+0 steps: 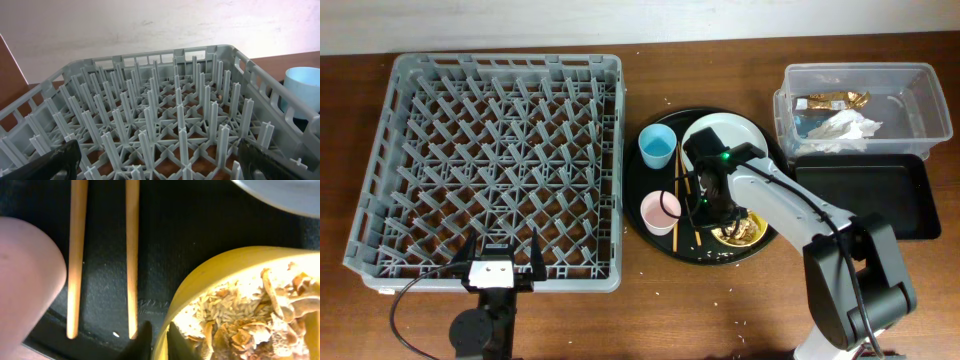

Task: Sort waste into correct bins and load items into the dishwasher rack
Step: 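Carry the foil and tissue with right gripper into the clear bin, then grasp the yellow bowl with right gripper and tip scraps onto black tray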

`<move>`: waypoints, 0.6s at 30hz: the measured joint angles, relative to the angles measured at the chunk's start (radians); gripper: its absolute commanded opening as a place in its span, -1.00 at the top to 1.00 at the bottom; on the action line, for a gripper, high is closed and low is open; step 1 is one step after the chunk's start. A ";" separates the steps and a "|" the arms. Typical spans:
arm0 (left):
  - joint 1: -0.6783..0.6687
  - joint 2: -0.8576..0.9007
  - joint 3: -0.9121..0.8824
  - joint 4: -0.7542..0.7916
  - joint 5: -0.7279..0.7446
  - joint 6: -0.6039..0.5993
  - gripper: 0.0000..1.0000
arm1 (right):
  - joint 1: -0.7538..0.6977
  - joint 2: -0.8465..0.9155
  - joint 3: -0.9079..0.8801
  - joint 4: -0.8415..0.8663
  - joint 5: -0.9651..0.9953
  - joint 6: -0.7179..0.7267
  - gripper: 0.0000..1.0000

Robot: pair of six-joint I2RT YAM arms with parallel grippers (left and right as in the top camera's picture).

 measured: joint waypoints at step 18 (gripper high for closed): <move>0.000 0.000 0.000 0.000 0.000 0.000 -0.99 | -0.606 -0.175 0.401 -0.362 -0.391 -0.296 0.92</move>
